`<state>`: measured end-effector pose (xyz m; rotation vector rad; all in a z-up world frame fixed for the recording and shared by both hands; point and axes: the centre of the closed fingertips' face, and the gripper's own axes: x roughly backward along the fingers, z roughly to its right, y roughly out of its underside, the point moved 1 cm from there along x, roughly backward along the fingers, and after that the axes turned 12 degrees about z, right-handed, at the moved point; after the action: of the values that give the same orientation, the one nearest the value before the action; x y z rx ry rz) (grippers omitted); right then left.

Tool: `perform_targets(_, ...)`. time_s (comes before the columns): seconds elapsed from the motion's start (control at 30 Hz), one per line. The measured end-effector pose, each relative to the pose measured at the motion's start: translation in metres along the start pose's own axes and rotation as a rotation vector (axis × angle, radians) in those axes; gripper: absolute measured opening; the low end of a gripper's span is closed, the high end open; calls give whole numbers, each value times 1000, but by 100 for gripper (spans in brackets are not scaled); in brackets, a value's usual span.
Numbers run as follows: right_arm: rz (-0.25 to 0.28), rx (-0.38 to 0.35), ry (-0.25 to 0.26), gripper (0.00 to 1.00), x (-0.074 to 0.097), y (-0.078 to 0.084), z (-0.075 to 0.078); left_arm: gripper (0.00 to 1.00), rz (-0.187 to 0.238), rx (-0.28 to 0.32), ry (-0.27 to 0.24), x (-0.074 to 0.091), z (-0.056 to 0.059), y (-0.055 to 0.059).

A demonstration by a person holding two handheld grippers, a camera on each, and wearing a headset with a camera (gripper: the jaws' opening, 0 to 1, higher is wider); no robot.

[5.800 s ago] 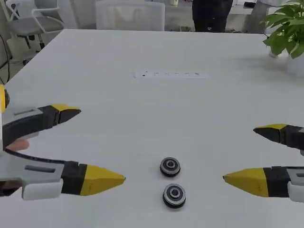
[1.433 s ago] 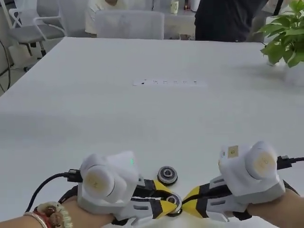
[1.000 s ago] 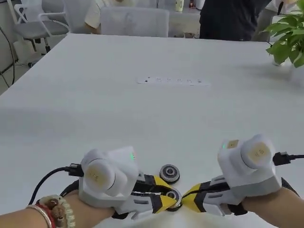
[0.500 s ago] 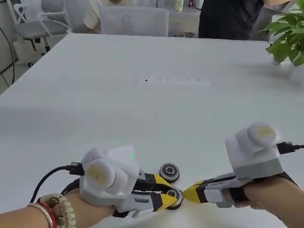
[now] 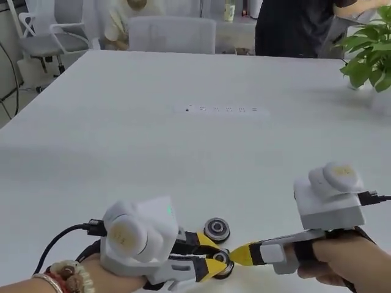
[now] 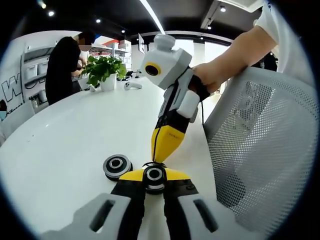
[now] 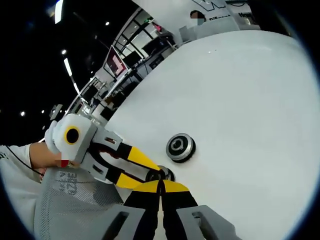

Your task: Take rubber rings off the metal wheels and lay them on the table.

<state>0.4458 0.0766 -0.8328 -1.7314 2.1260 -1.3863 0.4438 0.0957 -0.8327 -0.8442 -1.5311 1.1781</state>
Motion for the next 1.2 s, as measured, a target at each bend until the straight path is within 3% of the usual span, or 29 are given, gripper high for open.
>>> perform_targets(0.2,15,-14,-52,0,-5,-2,-17,8,3,2,-1,0,0,0)
perform_targets(0.37,7,30,-40,0,-3,-1,-10,8,1,0,-1,0,0,0)
perform_targets(0.47,40,-23,-58,0,-2,-6,-12,8,1,0,-1,-1,0,0)
perform_targets(0.6,34,24,-42,0,-2,-5,-9,8,3,2,-1,-1,0,0)
perform_targets(0.77,16,19,-13,0,-1,-1,0,8,8,6,3,-1,0,0)
perform_targets(1.2,28,13,1,0,3,-5,5,8,-29,11,36,5,0,1)
